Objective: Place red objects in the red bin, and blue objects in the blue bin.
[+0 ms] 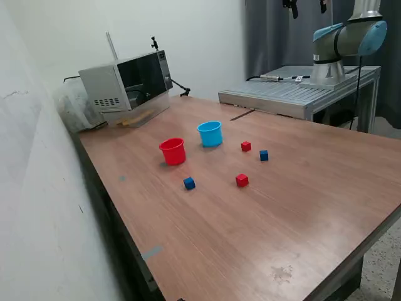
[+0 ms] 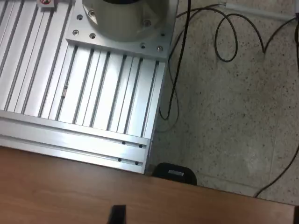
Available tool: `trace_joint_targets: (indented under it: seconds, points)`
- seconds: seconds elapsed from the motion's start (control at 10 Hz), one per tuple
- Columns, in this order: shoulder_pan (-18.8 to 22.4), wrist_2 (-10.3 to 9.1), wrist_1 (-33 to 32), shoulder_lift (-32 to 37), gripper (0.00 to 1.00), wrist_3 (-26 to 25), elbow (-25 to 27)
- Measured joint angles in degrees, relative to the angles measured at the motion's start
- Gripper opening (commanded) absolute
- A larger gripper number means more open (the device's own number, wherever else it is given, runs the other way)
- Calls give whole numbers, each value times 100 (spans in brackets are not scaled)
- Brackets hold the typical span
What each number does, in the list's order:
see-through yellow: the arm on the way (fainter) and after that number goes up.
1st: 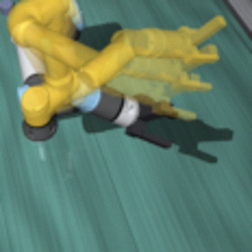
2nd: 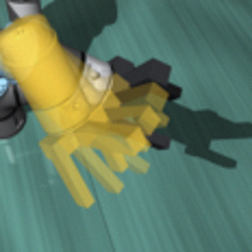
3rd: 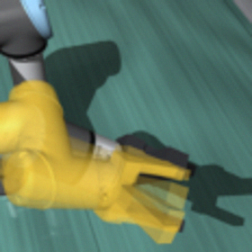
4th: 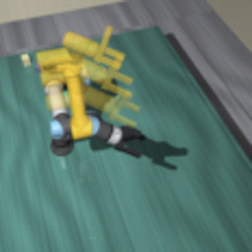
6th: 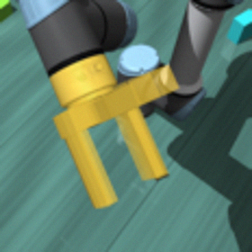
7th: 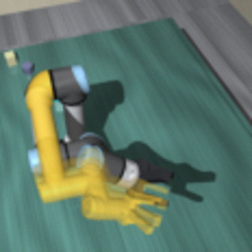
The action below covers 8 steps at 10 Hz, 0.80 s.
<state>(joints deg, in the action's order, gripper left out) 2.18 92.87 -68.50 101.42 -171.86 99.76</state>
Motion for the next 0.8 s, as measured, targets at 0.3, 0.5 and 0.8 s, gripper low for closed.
trace_joint_targets:
  seconds: [0.3, 0.5, 0.8]
  points:
    - [38, -27, -556, -1, 100, 112, 17]
    - [53, -61, -1306, -17, 100, 142, 0]
    - [108, -220, -2614, -141, 100, 151, 11]
